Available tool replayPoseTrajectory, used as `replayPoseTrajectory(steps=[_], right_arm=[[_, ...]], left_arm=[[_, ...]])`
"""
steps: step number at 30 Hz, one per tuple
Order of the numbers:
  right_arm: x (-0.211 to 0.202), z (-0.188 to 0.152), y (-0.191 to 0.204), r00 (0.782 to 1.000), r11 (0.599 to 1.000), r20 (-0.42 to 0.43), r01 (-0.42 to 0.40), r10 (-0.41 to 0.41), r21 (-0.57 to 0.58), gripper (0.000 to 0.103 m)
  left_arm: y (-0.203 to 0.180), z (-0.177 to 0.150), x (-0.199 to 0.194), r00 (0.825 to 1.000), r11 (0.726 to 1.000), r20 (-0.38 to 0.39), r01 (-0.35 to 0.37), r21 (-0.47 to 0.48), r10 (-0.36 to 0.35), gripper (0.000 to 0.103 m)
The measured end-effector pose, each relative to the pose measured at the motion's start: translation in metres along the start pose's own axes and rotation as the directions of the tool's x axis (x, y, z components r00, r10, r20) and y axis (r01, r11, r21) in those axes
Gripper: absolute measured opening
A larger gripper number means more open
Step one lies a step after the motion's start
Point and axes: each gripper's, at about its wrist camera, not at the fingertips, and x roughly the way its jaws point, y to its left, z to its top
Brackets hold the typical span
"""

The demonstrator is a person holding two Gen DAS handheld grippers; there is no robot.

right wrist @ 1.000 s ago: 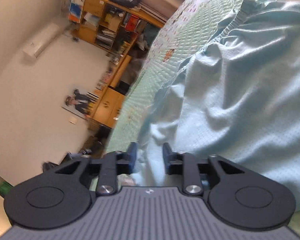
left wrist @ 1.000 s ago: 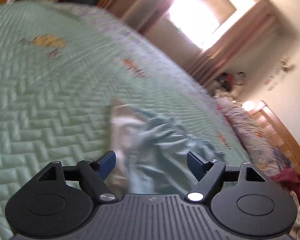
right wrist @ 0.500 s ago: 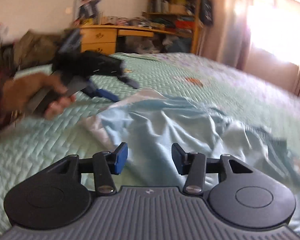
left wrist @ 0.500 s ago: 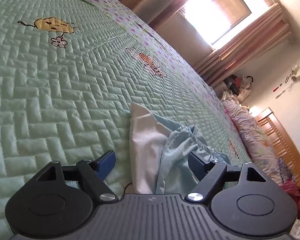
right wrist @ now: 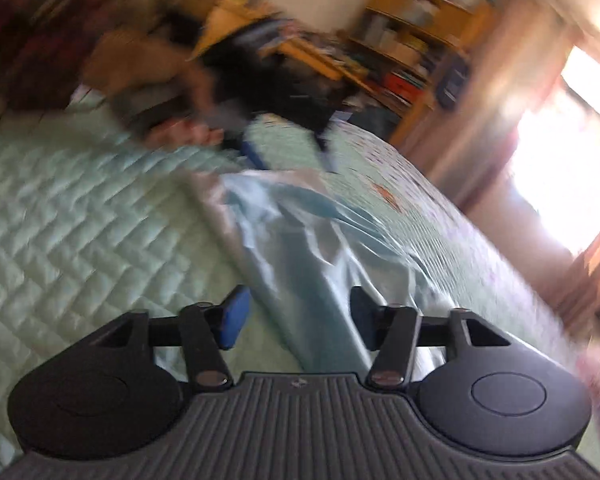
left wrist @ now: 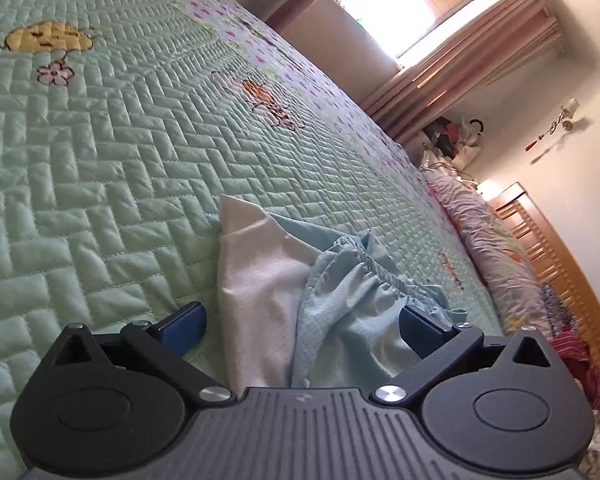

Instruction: Fold clothes

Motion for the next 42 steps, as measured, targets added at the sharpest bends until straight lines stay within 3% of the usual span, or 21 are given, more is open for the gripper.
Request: replayPoseTrajectory(steps=[4, 11, 19, 24, 28, 30, 33, 35, 37, 38, 39, 42], right_arm=[[0.011, 0.016, 0.027, 1.000, 0.986, 0.012, 0.001, 0.001, -0.169, 0.063], [0.033, 0.041, 0.048, 0.999, 0.950, -0.026, -0.045, 0.039, -0.310, 0.063], [0.054, 0.053, 0.054, 0.999, 0.946, -0.023, -0.032, 0.026, -0.322, 0.063], [0.064, 0.060, 0.063, 0.997, 0.948, -0.052, 0.038, -0.057, -0.316, 0.062], [0.066, 0.062, 0.075, 0.994, 0.940, -0.056, 0.070, -0.093, -0.333, 0.051], [0.066, 0.060, 0.076, 0.995, 0.937, -0.046, 0.072, -0.093, -0.342, 0.050], [0.073, 0.063, 0.074, 0.994, 0.939, -0.050, 0.080, -0.102, -0.333, 0.050], [0.081, 0.067, 0.071, 0.991, 0.940, -0.051, 0.099, -0.122, -0.327, 0.050], [0.089, 0.071, 0.069, 0.988, 0.939, -0.050, 0.119, -0.143, -0.322, 0.050], [0.092, 0.072, 0.068, 0.987, 0.939, -0.050, 0.129, -0.153, -0.318, 0.050], [0.094, 0.073, 0.067, 0.986, 0.941, -0.050, 0.136, -0.160, -0.310, 0.050], [0.096, 0.074, 0.065, 0.983, 0.947, -0.055, 0.151, -0.173, -0.284, 0.050]], left_arm=[[0.003, 0.004, 0.004, 0.998, 0.999, -0.043, 0.041, 0.000, -0.041, 0.102], [0.002, 0.011, 0.019, 0.990, 0.997, -0.114, 0.083, 0.003, -0.082, 0.102], [-0.004, 0.015, 0.036, 0.981, 0.995, -0.170, 0.098, 0.011, -0.095, 0.102], [-0.014, 0.015, 0.048, 0.977, 0.995, -0.196, 0.096, 0.028, -0.089, 0.102], [-0.023, 0.014, 0.056, 0.977, 0.996, -0.207, 0.071, 0.052, -0.059, 0.102], [-0.027, 0.015, 0.058, 0.976, 0.996, -0.214, 0.059, 0.063, -0.044, 0.101], [-0.030, 0.017, 0.059, 0.975, 0.994, -0.224, 0.025, 0.103, -0.001, 0.093], [-0.031, 0.019, 0.060, 0.973, 0.994, -0.229, 0.003, 0.114, 0.024, 0.081], [-0.029, 0.020, 0.060, 0.970, 0.993, -0.240, -0.016, 0.118, 0.044, 0.042], [-0.027, 0.020, 0.060, 0.968, 0.993, -0.247, -0.023, 0.118, 0.052, 0.034], [-0.026, 0.019, 0.060, 0.967, 0.993, -0.249, -0.029, 0.119, 0.058, 0.029], [-0.024, 0.020, 0.060, 0.966, 0.993, -0.250, -0.043, 0.109, 0.070, 0.025]])
